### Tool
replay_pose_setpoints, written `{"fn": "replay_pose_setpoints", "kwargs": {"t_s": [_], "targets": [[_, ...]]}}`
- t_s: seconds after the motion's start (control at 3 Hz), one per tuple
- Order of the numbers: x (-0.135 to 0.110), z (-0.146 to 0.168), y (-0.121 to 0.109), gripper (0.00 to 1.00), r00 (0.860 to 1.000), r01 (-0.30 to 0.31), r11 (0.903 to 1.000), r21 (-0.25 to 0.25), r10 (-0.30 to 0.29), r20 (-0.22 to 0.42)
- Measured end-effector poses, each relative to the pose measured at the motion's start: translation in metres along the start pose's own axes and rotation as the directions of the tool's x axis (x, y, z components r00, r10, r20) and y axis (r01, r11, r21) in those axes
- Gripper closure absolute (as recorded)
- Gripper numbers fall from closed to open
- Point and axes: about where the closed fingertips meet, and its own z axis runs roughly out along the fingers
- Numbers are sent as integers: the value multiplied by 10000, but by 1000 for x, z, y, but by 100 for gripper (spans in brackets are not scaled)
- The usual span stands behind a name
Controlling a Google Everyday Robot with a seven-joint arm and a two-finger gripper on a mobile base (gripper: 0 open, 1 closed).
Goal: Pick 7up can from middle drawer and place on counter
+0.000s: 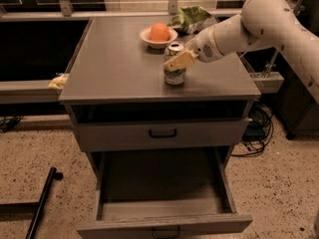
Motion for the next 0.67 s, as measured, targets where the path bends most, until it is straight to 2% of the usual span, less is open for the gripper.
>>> {"fn": "replay_pose_setpoints", "kwargs": {"t_s": [0.67], "targets": [[0, 0, 0, 11, 10000, 0, 10000, -1, 0, 0]]}}
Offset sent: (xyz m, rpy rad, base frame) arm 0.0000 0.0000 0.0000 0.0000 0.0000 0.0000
